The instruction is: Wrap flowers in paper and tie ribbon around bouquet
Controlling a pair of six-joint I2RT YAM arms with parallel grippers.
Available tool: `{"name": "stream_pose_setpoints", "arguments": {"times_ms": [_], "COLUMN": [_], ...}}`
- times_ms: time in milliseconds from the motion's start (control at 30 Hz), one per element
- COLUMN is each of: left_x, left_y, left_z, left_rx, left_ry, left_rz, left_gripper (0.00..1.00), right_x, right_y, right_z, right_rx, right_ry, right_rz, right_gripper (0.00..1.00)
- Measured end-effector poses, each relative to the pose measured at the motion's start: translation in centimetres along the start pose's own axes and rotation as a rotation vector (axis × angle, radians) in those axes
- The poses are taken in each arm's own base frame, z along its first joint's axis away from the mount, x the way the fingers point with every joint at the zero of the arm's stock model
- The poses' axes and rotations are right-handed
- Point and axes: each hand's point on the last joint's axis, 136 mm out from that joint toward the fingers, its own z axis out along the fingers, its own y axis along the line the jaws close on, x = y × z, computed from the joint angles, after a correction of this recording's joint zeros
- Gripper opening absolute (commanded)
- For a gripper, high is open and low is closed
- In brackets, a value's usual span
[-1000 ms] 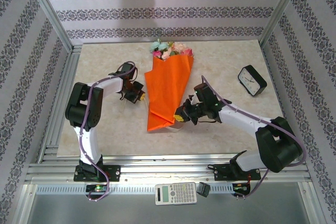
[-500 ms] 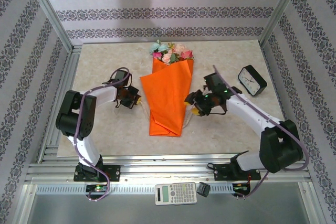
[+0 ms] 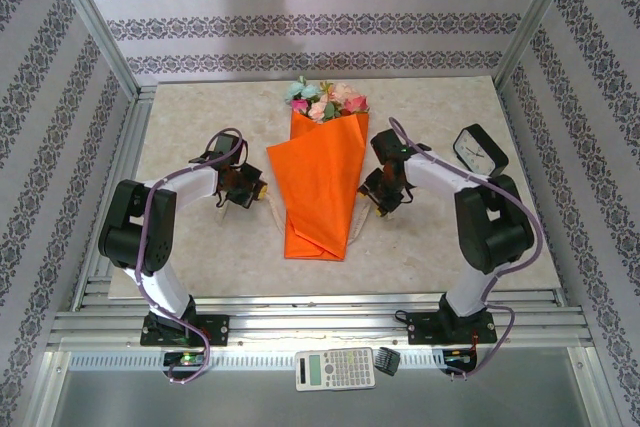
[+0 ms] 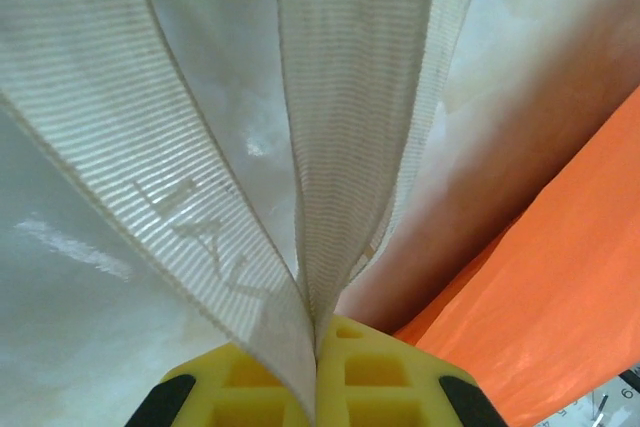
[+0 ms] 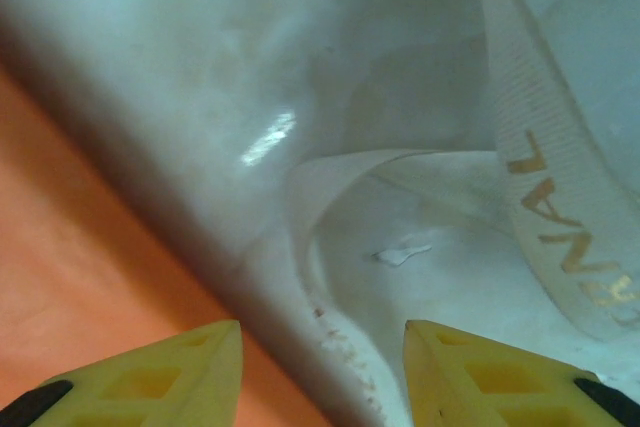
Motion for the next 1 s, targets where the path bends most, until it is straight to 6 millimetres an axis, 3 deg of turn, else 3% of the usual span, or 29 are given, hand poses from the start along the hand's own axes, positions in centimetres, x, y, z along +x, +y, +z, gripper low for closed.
{"name": "stream_pose_setpoints", "arguments": {"times_ms": [167,267,433,533,667,800,1000], "left_x": [-0.4,-0.4,-0.8,-2.1,-4.2,-5.4,-5.1], "left_y": [0.4,0.3,0.4,-0.4,-2.8,-5.2,-5.6], "left_z": [-0.2,-0.2,0.0,0.8,1.9,3.4,3.6], "left_rx": [-0.009,-0.006,-0.006,-0.013,0.018,0.050,0.041], "left_ry": [-0.002,0.006,0.022,0.020,0.016,0.041,0.078], "left_rz": [-0.005,-0.004,-0.002,0.003,0.025,0.047,0.064], "left_gripper": [0.01,0.01,0.01,0.01,0.01,0.03,0.38], "right_x": [-0.8,-1.4,-2.7,-5.9,-10.1,-12.4,-13.5], "right_y": [-0.2,-0.3,0.1,2.1,5.5,7.4,6.2], "right_z": [1.3,2.5,2.0,1.1,-1.4,-2.7,-3.1], "right_rx": [0.022,0.034,0.016,-0.040,-0.150,-0.208,-0.186], "right_ry": [-0.020,-0.017,-0.006,-0.065,-0.136,-0.173,-0.202], "right_rz": [0.048,0.085,0.123,0.138,0.146,0.140,0.161], "right_gripper": [0.25,0.01,0.00,0.00,0.00,0.00,0.00]}}
